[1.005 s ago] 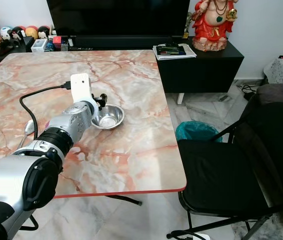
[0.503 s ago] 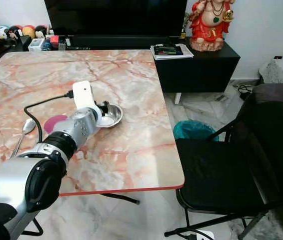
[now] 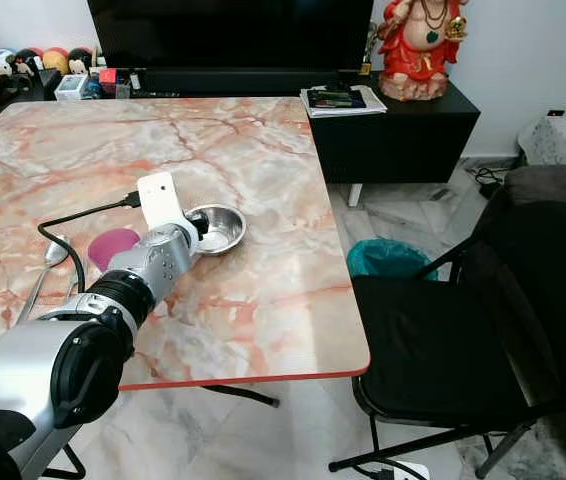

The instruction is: Setting the table

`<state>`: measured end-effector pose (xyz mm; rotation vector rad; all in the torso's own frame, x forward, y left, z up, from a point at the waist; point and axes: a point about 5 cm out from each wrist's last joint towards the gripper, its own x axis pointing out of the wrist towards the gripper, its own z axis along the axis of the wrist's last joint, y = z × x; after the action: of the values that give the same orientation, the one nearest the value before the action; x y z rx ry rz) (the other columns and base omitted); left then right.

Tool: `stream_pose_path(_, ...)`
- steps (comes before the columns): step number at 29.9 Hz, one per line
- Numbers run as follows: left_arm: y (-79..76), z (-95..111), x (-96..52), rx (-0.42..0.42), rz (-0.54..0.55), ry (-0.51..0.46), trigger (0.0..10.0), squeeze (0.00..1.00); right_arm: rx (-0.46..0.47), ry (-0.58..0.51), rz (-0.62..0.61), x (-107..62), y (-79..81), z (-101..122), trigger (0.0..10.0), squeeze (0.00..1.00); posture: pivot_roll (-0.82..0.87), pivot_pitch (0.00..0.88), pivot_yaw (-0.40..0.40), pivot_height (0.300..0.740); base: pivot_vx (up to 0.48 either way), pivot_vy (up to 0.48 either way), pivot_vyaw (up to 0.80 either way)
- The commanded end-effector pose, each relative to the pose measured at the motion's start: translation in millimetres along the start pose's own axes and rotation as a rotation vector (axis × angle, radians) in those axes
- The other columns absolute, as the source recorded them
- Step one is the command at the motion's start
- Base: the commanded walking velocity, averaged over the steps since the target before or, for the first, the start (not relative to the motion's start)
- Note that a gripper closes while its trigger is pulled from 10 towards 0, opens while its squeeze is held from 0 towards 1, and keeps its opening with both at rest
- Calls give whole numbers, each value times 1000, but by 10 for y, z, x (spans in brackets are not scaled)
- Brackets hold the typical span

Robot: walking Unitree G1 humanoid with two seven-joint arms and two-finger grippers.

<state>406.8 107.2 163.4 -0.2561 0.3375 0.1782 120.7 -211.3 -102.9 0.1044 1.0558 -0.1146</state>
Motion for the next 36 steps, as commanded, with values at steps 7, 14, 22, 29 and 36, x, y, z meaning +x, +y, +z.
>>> stream_pose_path(7,37,-63,-1,-84,52,8,10000,0,20,-22,-4,2,-15,40,10000,0,-217,0,-17,740,0,0,0)
stream_pose_path(14,-50,-130,-28,-109,66,22,10000,0,26,-20,-6,-6,-25,12,10000,0,-217,0,-18,740,0,0,0)
stream_pose_path(22,-87,-251,-47,-112,77,64,10000,0,37,-18,-4,-14,-6,-31,10000,0,-237,0,-6,740,0,0,0)
stream_pose_path(29,-101,-302,-55,-126,81,87,10000,0,46,-9,-10,-28,-16,-87,10000,0,-254,0,1,740,0,0,0)
stream_pose_path(36,-182,-363,-76,-131,38,121,10000,0,56,-7,-15,-38,-17,-122,10000,0,-274,9,13,740,0,0,0)
